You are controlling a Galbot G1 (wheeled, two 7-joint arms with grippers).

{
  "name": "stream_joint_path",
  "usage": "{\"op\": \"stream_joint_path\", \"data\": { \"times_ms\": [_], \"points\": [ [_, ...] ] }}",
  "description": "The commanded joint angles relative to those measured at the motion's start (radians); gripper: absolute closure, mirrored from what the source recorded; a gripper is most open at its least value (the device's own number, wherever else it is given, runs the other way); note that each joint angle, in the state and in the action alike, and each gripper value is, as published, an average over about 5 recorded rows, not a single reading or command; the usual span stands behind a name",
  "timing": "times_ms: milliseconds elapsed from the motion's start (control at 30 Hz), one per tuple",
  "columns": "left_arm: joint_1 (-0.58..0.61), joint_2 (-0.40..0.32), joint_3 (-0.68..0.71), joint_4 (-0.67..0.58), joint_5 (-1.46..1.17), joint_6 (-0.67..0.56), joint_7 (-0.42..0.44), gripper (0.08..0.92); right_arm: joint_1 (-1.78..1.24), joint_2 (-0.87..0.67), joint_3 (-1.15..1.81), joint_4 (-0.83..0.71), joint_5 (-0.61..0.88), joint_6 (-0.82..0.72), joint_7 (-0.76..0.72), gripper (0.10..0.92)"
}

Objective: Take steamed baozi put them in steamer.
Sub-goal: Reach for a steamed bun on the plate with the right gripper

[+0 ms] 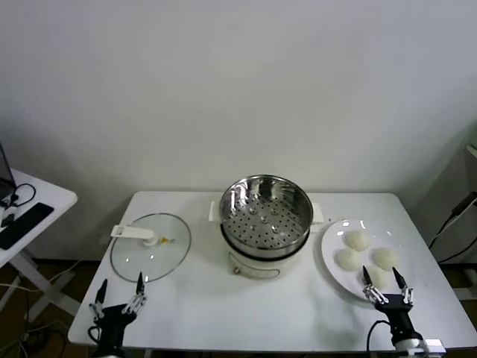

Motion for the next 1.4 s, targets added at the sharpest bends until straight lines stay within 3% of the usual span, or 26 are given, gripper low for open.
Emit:
{"op": "stream_joint_path", "data": {
  "times_ms": [33,267,700,900,1133,1400],
  "points": [
    [-0.001,-0.029,0.001,0.0,-0.002,0.0,0.0,0.177,0.105,-0.08,0.019,0.012,0.01,-0.221,0.031,0.203],
    [-0.004,-0.021,0.005,0.004,-0.003,-0.004,0.0,0.177,0.241,-0.219,-0.017,-0.003,0.011,-0.447,-0.041,0.203],
    [-0.014,-0.016,0.017,0.002,0.011,-0.004,0.01,0.177,0.473,-0.486,-0.195,-0.056,-0.352,-0.637,-0.361,0.203],
    [-0.014,-0.014,0.025,0.007,0.028,-0.009,0.019,0.177,0.593,-0.614,-0.313,-0.112,-0.556,-0.551,-0.592,0.203],
    [-0.017,-0.013,0.028,0.015,0.037,-0.017,0.021,0.177,0.871,-0.706,-0.595,-0.232,-0.693,-0.4,-0.805,0.203],
    [-0.006,-0.018,0.035,0.014,0.052,-0.028,0.022,0.177,1.349,-0.685,-1.094,-0.432,-0.729,-0.256,-1.0,0.203]
  ]
}}
